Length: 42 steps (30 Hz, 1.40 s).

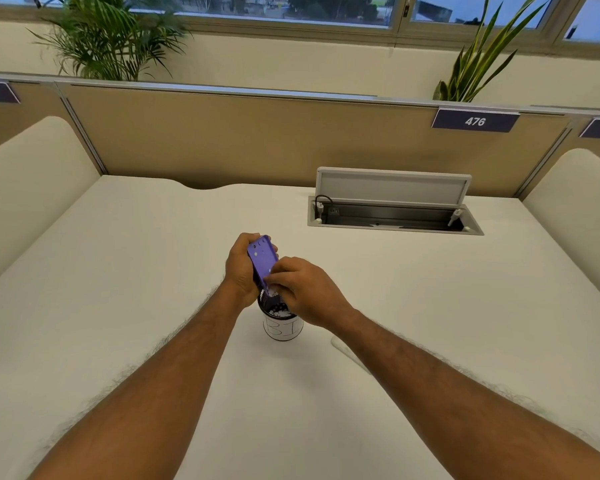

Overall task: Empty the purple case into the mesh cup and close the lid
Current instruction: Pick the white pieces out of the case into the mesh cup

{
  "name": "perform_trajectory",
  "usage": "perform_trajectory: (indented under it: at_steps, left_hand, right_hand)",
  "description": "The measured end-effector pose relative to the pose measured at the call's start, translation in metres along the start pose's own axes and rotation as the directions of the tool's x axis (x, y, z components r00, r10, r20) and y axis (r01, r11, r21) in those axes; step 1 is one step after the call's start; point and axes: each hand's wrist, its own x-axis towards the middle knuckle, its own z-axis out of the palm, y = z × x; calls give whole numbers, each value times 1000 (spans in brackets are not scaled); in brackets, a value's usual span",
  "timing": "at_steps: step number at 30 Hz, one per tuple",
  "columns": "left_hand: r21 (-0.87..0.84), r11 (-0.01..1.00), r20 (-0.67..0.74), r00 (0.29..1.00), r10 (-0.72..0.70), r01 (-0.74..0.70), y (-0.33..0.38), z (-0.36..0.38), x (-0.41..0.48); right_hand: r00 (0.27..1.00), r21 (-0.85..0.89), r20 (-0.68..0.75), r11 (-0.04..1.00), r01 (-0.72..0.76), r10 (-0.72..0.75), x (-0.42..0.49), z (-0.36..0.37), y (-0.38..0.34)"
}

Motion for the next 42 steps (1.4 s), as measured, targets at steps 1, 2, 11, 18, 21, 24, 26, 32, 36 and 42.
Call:
perform_trajectory:
  at_steps: [1,2,11,18,21,24,26,32,36,42]
  left_hand:
    - [-5,1000,-2,1000,2,-2,0,0,0]
    - [-9,1000,-2,1000,4,-4,1,-1,0]
    - [-29,1000,58,998,-1,3,2,5,-1]
    - [-2,1000,2,1000,-14,14,-2,0,1]
    - [-19,1000,9,1000,-11,12,-1,-1,2]
    - [8,1000,-2,1000,15,-15,-2,-1,3]
    - [30,999,-4,1000,21,-21,-3,0,2]
    - [67,997,-27,999,28,-26,-5,-1,2]
    - [108,994,-15,999,34,-32,-6,0,3]
    - [211,975,9,997,74,-74,-5,5,3]
  right_hand:
    - [1000,-15,17,1000,16,-16,-2,0,1]
    - [999,-26,23,999,27,-26,-4,-1,2]
    - [995,13,-98,1000,-24,25,19,-8,-8]
    - [998,-97,-32,994,55,-58,3,-2,-2]
    - [996,-100,0,991,86,-87,-7,0,1]
    - [995,-64,11,992,104,-104,-16,2,2]
    - [996,-36,-7,995,92,-92,-20,3,4]
    - [996,-12,-20,996,89,-90,-24,4,6]
    - [997,3,-53,998,60,-60,-22,4,6]
    - [997,-34,-76,999,-6,4,-15,6,10]
